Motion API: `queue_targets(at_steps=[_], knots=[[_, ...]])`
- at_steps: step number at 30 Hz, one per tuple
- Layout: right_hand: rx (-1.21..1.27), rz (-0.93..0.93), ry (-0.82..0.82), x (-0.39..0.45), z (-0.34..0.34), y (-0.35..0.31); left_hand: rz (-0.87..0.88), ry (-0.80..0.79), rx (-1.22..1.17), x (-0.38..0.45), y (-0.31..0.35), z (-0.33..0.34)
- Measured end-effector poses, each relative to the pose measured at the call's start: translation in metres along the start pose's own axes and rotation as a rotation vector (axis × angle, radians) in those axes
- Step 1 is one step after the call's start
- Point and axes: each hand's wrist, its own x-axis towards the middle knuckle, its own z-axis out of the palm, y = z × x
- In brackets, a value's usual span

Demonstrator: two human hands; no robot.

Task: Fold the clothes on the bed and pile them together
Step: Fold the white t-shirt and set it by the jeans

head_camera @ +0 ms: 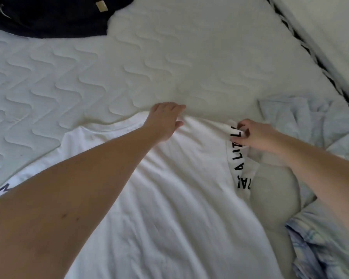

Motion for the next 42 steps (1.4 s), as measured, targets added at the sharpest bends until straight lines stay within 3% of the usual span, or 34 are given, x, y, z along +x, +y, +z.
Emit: queue_targets(at_steps=[4,7,13,18,22,26,30,34,36,38,40,42], knots=[[0.027,-0.119,-0.116,-0.005,-0.005,0.018,-0.070,-0.189,0.064,0.025,0.026,-0.004],[0.275,-0.087,-0.186,-0.008,-0.003,0.028,-0.105,-0.260,0.169,0.032,0.031,-0.008],[0.449,-0.080,-0.012,-0.011,0.022,0.006,-0.033,-0.371,-0.125,0.030,0.059,-0.010],[0.528,-0.077,0.158,-0.029,0.030,0.007,0.087,-0.408,-0.104,0.045,0.113,-0.011],[0.451,-0.009,-0.002,-0.045,0.033,0.028,0.154,-0.487,0.119,0.054,0.151,-0.007],[0.179,0.061,-0.126,-0.053,0.035,0.037,0.144,-0.458,-0.210,0.061,0.167,-0.006],[0.381,0.138,-0.090,-0.068,0.023,0.059,0.148,-0.331,-0.515,0.066,0.180,-0.011],[0.850,0.247,-0.004,-0.087,0.020,0.080,0.138,-0.186,-0.606,0.074,0.197,-0.011],[0.787,0.298,0.033,-0.092,0.028,0.083,0.120,-0.153,-0.601,0.077,0.207,-0.005],[0.719,0.317,0.053,-0.095,0.038,0.082,-0.009,-0.169,-0.734,0.080,0.218,0.003],[0.763,0.326,0.069,-0.096,0.044,0.080,-0.157,-0.211,-0.881,0.082,0.229,0.009],[0.814,0.363,0.060,-0.098,0.048,0.080,-0.191,-0.264,-0.845,0.085,0.233,0.016]])
